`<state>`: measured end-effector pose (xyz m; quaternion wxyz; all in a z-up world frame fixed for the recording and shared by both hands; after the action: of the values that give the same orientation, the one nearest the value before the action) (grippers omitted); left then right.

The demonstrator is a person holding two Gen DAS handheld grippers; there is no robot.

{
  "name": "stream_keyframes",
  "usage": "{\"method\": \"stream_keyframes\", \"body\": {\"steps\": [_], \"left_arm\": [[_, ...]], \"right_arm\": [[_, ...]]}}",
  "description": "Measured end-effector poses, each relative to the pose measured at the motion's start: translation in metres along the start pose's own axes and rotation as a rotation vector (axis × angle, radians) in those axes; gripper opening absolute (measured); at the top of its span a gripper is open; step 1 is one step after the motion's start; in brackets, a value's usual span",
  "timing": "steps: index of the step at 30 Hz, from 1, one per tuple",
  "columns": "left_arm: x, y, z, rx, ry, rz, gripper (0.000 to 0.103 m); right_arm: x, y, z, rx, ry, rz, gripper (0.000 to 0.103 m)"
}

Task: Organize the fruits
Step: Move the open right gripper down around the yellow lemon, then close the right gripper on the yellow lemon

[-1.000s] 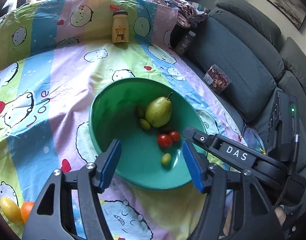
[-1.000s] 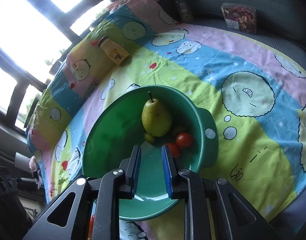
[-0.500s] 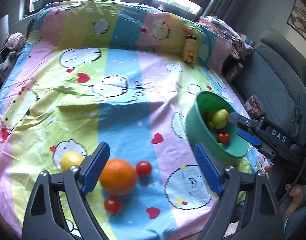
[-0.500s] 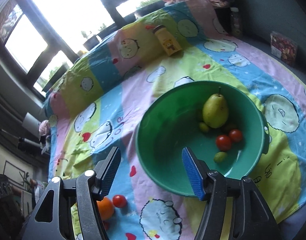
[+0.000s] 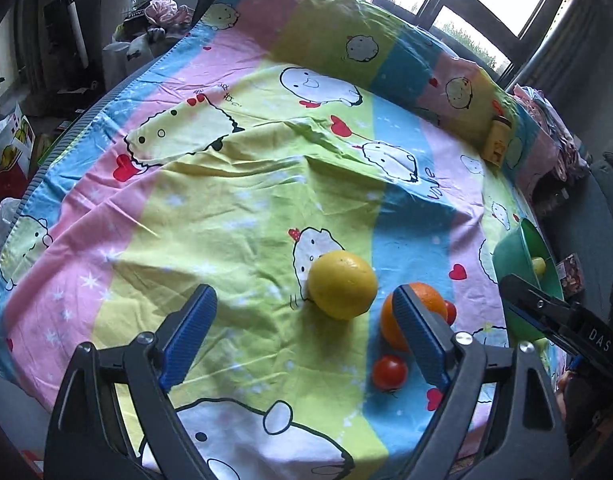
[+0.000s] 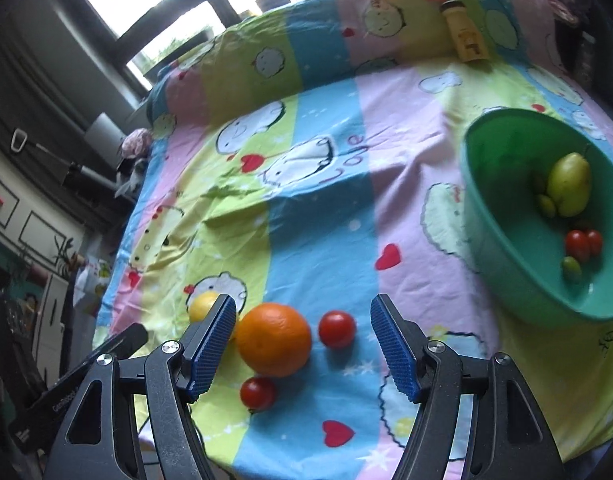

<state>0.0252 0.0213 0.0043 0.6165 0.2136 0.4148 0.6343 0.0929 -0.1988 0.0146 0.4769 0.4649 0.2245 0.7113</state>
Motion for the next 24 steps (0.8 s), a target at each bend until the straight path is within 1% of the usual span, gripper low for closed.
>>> {"method": "stream_keyframes", "body": {"steps": [3, 7, 10, 13, 16, 19, 20, 22, 24], "left_arm": [[-0.001, -0.011, -0.001, 0.020, -0.002, -0.020, 0.089], [-0.007, -0.016, -0.003, 0.015, -0.016, -0.044, 0.089], [-0.015, -0.019, -0.005, 0.008, -0.038, -0.039, 0.088], [-0.021, -0.025, -0.006, 0.012, -0.051, -0.056, 0.087], [-0.027, -0.030, -0.006, 0.007, -0.059, -0.065, 0.080], [-0.030, -0.037, -0.006, 0.024, -0.065, -0.073, 0.071], [-0.030, -0.039, -0.006, 0.032, -0.059, -0.079, 0.070], [-0.030, -0.042, -0.007, 0.041, -0.046, -0.096, 0.069], [-0.030, -0.046, -0.007, 0.049, -0.043, -0.100, 0.069]], "right_arm": [[0.017, -0.017, -0.003, 0.057, 0.032, 0.055, 0.071], [0.037, -0.038, -0.001, 0.133, 0.057, 0.144, 0.071], [0.046, -0.053, 0.004, 0.183, 0.077, 0.169, 0.071], [0.054, -0.064, 0.011, 0.225, 0.101, 0.194, 0.071], [0.061, -0.073, 0.014, 0.261, 0.139, 0.205, 0.069], [0.069, -0.085, 0.015, 0.325, 0.186, 0.209, 0.059], [0.071, -0.089, 0.016, 0.338, 0.193, 0.207, 0.056], [0.072, -0.095, 0.019, 0.345, 0.201, 0.174, 0.052], [0.072, -0.101, 0.019, 0.361, 0.208, 0.173, 0.051]]}}
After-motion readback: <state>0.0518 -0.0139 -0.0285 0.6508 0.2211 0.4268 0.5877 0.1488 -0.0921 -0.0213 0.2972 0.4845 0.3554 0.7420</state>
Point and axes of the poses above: each gripper's, at about its wrist camera, not at the fingertips, and y roughly against the way its jaws point, x to its left, z to its top, the point moved 1 cm from there along -y, roughly the way its jaws point, and after that the axes turned 7 degrees about -y, right-handed, at the moved point
